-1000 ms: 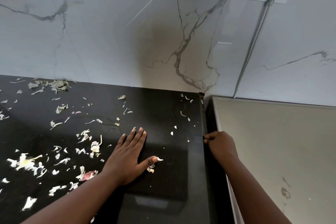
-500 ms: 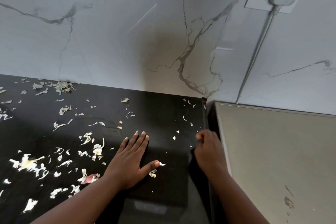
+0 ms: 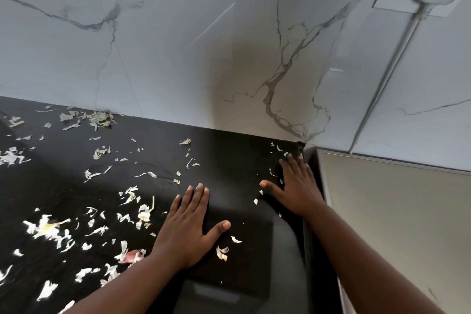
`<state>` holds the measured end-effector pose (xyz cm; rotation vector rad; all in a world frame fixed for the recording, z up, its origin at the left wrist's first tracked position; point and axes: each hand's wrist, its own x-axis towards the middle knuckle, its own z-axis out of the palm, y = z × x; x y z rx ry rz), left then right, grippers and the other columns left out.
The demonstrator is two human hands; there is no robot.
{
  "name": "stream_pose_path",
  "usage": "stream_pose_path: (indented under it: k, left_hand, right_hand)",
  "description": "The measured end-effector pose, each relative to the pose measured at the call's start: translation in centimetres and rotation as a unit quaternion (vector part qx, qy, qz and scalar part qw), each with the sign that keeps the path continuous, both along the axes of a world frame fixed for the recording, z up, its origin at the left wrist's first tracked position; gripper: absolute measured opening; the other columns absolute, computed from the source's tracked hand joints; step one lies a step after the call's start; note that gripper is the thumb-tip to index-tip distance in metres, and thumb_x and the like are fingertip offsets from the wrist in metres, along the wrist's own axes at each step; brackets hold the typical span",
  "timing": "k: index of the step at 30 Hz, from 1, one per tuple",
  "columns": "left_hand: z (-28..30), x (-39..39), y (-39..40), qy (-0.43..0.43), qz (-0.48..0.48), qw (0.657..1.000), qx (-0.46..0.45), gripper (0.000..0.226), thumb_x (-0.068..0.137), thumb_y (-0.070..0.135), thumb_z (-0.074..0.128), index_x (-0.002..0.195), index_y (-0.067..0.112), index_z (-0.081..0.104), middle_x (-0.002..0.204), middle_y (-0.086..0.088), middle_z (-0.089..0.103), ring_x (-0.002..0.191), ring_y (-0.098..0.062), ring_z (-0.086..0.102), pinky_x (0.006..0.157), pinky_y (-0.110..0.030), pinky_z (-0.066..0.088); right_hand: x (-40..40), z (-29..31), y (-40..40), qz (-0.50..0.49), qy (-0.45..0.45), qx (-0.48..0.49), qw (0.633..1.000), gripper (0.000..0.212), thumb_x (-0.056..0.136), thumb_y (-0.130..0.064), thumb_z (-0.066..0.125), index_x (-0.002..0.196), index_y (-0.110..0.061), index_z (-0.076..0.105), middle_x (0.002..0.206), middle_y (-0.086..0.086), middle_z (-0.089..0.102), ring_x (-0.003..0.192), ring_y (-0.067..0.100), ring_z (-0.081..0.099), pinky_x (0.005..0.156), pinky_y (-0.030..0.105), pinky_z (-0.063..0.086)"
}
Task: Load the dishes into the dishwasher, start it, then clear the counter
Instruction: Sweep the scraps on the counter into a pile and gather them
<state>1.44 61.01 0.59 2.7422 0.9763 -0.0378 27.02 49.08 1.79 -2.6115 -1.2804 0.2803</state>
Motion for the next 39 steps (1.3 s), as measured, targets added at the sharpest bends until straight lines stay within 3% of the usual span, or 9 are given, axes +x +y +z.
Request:
stream_pose_path:
  k: [3, 7, 11, 14, 19, 27, 30, 35, 39]
  left_hand:
    - [0.0, 0.0, 0.0, -0.004, 0.001, 1.000, -0.005, 0.108, 0.067, 0.089, -0.011, 0.153, 0.024, -0.013, 0.157, 0.009, -0.023, 0.141, -0.006, -0.030, 0.119, -0.033, -0.014]
    - [-0.2, -0.1, 0.1, -0.013, 0.003, 1.000, -0.003, 0.114, 0.063, 0.091, -0.015, 0.153, 0.022, -0.012, 0.158, 0.008, -0.022, 0.141, -0.005, -0.029, 0.118, -0.031, -0.015]
    - [-0.1, -0.1, 0.0, -0.021, 0.004, 1.000, -0.003, 0.117, 0.060, 0.092, -0.017, 0.153, 0.022, -0.012, 0.157, 0.008, -0.023, 0.141, -0.004, -0.030, 0.117, -0.030, -0.016]
    - [-0.1, -0.2, 0.1, -0.021, 0.005, 1.000, -0.011, 0.115, 0.063, 0.092, -0.011, 0.154, 0.021, -0.011, 0.158, 0.008, -0.023, 0.141, -0.004, -0.030, 0.119, -0.031, -0.014]
    - [0.0, -0.2, 0.1, -0.010, 0.001, 1.000, -0.014, 0.109, 0.071, 0.090, 0.000, 0.154, 0.021, -0.013, 0.158, 0.007, -0.023, 0.141, -0.004, -0.030, 0.120, -0.033, -0.012]
    - [0.1, -0.2, -0.1, -0.023, -0.003, 1.000, -0.012, 0.115, 0.065, 0.092, -0.006, 0.154, 0.019, -0.011, 0.159, 0.006, -0.020, 0.142, -0.005, -0.028, 0.120, -0.033, -0.011]
    - [0.2, -0.4, 0.1, -0.040, -0.017, 0.999, -0.023, 0.121, 0.058, 0.095, -0.013, 0.153, 0.019, -0.014, 0.159, 0.008, -0.019, 0.143, -0.004, -0.026, 0.120, -0.032, -0.012]
    - [0.5, -0.8, 0.1, -0.072, -0.026, 0.996, -0.051, 0.123, 0.059, 0.097, -0.005, 0.154, 0.019, -0.010, 0.161, 0.010, -0.013, 0.144, -0.003, -0.021, 0.120, -0.031, -0.010]
    - [1.3, -1.4, -0.1, -0.110, -0.038, 0.987, -0.111, 0.124, 0.058, 0.098, 0.000, 0.155, 0.021, -0.004, 0.161, 0.010, -0.009, 0.143, 0.002, -0.019, 0.118, -0.024, -0.010]
  right_hand:
    - [1.1, 0.1, 1.6, 0.009, 0.014, -0.057, 0.998, 0.113, 0.074, -0.088, 0.016, 0.155, -0.011, -0.003, 0.162, 0.008, -0.013, 0.148, 0.021, -0.017, 0.118, 0.037, -0.011]
    - [-4.6, 0.5, 3.3, 0.127, -0.004, -0.060, 0.990, 0.111, 0.073, -0.082, -0.002, 0.154, -0.007, -0.003, 0.162, 0.012, -0.010, 0.149, 0.023, -0.012, 0.116, 0.033, -0.014]
    - [-8.0, 0.7, 5.1, 0.237, 0.165, 0.043, 0.956, 0.066, 0.101, -0.050, 0.024, 0.155, -0.016, 0.008, 0.163, 0.000, 0.002, 0.147, 0.006, -0.005, 0.113, 0.016, -0.010]
    - [-3.6, 1.4, 7.1, 0.141, 0.188, 0.137, 0.962, 0.051, 0.105, -0.034, 0.033, 0.152, -0.016, 0.026, 0.160, -0.001, 0.020, 0.147, 0.007, 0.009, 0.114, 0.015, -0.001]
    - [5.7, 1.1, 7.6, 0.067, -0.001, 0.015, 0.998, 0.064, 0.099, -0.054, 0.032, 0.150, -0.015, 0.034, 0.157, 0.007, 0.031, 0.145, 0.021, 0.024, 0.119, 0.036, 0.016]
    - [-3.6, -0.2, 7.1, 0.275, 0.007, -0.030, 0.961, 0.077, 0.094, -0.063, 0.016, 0.155, -0.015, 0.012, 0.162, 0.000, 0.000, 0.149, 0.013, -0.005, 0.112, 0.017, -0.013]
    - [-9.1, -0.3, 4.3, 0.347, 0.115, 0.049, 0.930, 0.080, 0.087, -0.058, 0.009, 0.153, -0.014, 0.020, 0.159, -0.004, 0.011, 0.148, 0.006, 0.005, 0.117, 0.017, -0.005]
    - [-11.5, 0.7, 1.9, 0.186, 0.458, 0.207, 0.845, 0.050, 0.096, -0.035, 0.033, 0.134, -0.012, 0.057, 0.138, -0.001, 0.057, 0.133, 0.009, 0.047, 0.114, 0.031, 0.032]
    - [-11.0, 1.5, -0.6, 0.027, 0.352, 0.281, 0.892, 0.031, 0.098, -0.040, 0.038, 0.116, -0.037, 0.063, 0.127, -0.011, 0.064, 0.127, 0.006, 0.052, 0.106, 0.019, 0.038]
